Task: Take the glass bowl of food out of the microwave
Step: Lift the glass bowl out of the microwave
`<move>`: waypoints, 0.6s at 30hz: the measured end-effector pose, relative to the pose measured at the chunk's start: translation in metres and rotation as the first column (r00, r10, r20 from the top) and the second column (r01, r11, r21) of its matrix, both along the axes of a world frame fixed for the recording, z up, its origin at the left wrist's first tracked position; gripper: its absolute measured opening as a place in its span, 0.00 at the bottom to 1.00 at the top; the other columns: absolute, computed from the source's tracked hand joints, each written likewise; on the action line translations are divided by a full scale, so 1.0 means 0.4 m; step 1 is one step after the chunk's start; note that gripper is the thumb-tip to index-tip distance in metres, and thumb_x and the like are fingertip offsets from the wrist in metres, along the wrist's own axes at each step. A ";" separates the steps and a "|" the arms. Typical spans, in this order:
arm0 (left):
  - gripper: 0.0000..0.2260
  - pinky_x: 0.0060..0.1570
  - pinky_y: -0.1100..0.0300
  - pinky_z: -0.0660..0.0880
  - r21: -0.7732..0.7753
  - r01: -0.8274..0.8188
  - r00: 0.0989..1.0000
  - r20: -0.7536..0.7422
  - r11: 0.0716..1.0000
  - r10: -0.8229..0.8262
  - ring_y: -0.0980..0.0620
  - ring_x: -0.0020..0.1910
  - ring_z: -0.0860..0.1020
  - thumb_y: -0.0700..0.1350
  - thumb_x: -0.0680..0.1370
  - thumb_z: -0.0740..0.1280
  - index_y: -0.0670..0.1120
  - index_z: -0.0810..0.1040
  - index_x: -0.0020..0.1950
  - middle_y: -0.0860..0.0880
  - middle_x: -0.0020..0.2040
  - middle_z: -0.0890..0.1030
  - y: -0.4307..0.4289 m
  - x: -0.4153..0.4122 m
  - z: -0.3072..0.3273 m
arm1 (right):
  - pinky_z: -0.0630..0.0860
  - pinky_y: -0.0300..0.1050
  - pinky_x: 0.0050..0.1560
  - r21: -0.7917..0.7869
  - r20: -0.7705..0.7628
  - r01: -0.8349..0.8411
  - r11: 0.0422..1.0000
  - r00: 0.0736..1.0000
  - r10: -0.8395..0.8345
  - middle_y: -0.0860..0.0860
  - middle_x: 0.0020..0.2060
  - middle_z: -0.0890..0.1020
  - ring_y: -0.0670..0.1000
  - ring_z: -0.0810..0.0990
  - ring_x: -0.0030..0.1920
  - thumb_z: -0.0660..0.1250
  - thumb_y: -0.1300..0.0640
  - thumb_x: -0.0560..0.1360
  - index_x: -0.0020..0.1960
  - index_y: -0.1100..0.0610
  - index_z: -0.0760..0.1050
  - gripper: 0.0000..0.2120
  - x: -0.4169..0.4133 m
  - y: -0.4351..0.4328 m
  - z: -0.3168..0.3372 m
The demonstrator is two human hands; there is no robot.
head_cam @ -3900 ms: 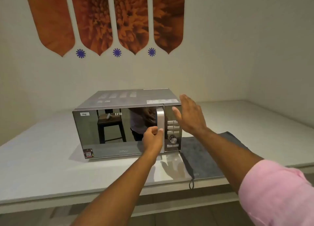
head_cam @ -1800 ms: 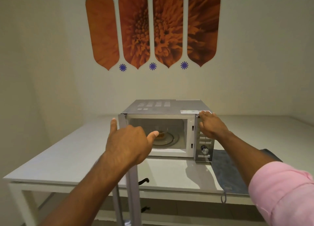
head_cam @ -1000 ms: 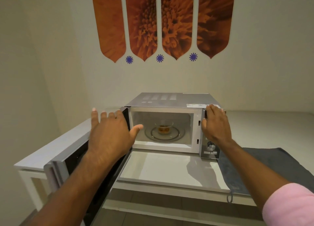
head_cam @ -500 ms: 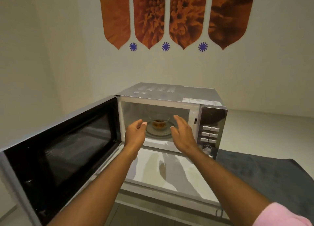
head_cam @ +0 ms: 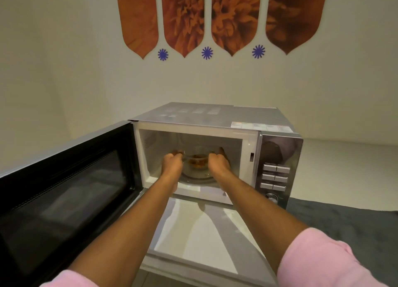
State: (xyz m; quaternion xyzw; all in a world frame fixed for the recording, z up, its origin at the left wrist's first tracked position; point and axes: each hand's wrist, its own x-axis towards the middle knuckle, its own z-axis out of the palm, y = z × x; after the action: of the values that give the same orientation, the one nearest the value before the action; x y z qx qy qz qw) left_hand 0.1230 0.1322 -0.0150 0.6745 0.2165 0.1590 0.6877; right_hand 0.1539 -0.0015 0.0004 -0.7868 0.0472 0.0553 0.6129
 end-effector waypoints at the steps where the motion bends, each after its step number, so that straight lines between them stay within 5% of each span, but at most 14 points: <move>1: 0.10 0.51 0.46 0.77 -0.016 0.007 1.000 -0.009 1.000 -0.007 0.44 0.48 0.80 0.47 0.84 0.61 0.46 0.80 0.59 0.44 0.49 0.83 0.005 0.014 0.002 | 0.70 0.43 0.42 0.026 -0.040 0.022 0.999 0.999 -0.021 0.52 0.42 0.75 0.49 0.73 0.39 0.57 0.51 0.85 0.49 0.53 0.71 0.09 0.016 0.010 0.002; 4: 0.12 0.59 0.46 0.75 -0.053 0.002 1.000 -0.002 0.999 -0.002 0.45 0.51 0.78 0.46 0.84 0.62 0.45 0.78 0.66 0.46 0.53 0.82 0.017 0.074 -0.010 | 0.70 0.46 0.53 -0.027 0.047 0.026 0.999 0.999 -0.024 0.53 0.55 0.77 0.54 0.77 0.53 0.57 0.49 0.85 0.64 0.51 0.71 0.11 0.072 0.043 -0.019; 6: 0.09 0.59 0.49 0.71 -0.078 -0.013 1.000 0.004 0.997 0.014 0.46 0.50 0.78 0.49 0.84 0.63 0.49 0.79 0.60 0.47 0.51 0.82 0.019 0.108 -0.013 | 0.68 0.47 0.55 -0.056 0.088 0.028 0.998 0.996 -0.023 0.55 0.63 0.78 0.58 0.77 0.61 0.56 0.50 0.84 0.71 0.53 0.69 0.17 0.106 0.062 -0.036; 11: 0.06 0.60 0.49 0.73 -0.067 0.004 1.000 0.031 0.998 -0.002 0.42 0.55 0.77 0.48 0.84 0.62 0.49 0.76 0.59 0.45 0.55 0.81 0.029 0.171 -0.022 | 0.67 0.47 0.54 0.015 0.083 0.046 0.999 0.995 -0.047 0.58 0.62 0.78 0.55 0.74 0.52 0.56 0.51 0.84 0.72 0.57 0.70 0.19 0.168 0.082 -0.070; 18: 0.08 0.64 0.45 0.76 -0.147 0.031 0.999 -0.028 0.989 -0.036 0.38 0.57 0.81 0.46 0.83 0.63 0.48 0.80 0.48 0.40 0.57 0.84 0.053 0.229 -0.065 | 0.67 0.47 0.57 0.031 0.093 0.050 0.998 0.994 -0.053 0.57 0.66 0.78 0.57 0.77 0.59 0.55 0.50 0.84 0.72 0.57 0.71 0.20 0.203 0.099 -0.104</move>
State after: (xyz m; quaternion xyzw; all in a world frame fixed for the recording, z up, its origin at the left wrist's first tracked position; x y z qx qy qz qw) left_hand 0.2146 0.1536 -0.0412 0.6278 0.2266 0.1208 0.7348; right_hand 0.2349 0.0382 -0.0412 -0.7782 0.0378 0.0033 0.6269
